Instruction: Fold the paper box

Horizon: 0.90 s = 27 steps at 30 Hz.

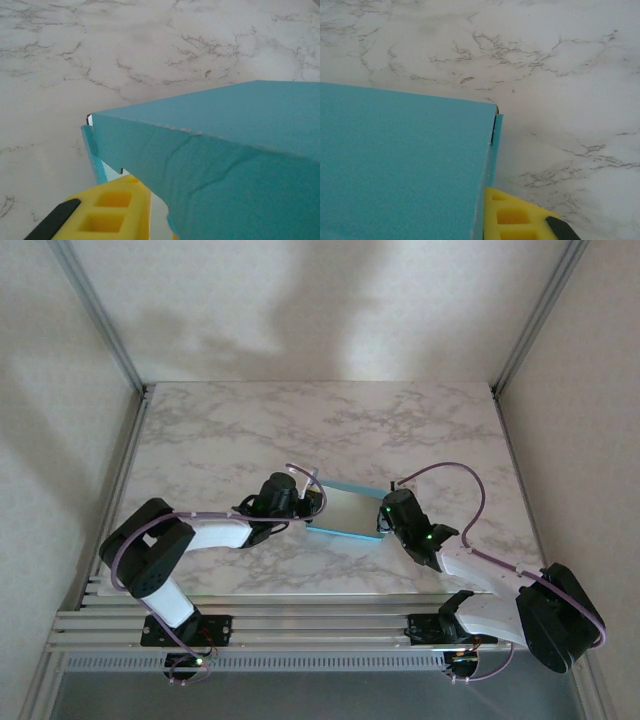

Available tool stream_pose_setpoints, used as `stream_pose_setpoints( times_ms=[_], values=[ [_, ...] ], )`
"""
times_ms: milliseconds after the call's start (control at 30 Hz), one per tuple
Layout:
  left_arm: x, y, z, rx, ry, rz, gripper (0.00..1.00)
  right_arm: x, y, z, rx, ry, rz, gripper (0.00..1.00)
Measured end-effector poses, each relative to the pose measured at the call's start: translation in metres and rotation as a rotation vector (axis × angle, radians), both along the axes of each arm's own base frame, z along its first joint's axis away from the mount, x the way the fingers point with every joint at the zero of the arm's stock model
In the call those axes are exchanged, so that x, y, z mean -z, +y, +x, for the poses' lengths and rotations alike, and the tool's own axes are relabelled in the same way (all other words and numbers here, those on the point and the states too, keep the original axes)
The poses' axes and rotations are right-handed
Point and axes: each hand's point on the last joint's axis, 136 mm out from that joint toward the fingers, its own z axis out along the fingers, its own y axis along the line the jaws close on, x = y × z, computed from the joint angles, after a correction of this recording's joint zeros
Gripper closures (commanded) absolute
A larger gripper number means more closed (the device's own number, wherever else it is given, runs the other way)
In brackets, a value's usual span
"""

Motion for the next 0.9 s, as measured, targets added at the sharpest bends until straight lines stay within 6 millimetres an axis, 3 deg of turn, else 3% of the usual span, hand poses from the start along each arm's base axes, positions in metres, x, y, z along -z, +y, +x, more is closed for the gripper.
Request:
stream_pose_setpoints(
  times_ms=[367,567,767,900],
  values=[
    [-0.006,-0.004,0.003,0.028,0.010,-0.068,0.88,-0.002,0.002,0.001,-0.011,0.014,-0.016,0.92],
    [-0.010,-0.004,0.001,0.046,0.024,-0.132,0.70,-0.007,0.003,0.002,-0.020,0.023,-0.030,0.92],
    [0.006,0.016,-0.028,0.058,0.118,-0.168,0.43,-0.005,0.004,0.003,-0.021,0.043,-0.050,0.93],
    [-0.007,0.018,-0.051,0.111,0.142,-0.233,0.31,-0.005,0.006,0.007,-0.020,0.054,-0.062,0.93]
  ],
)
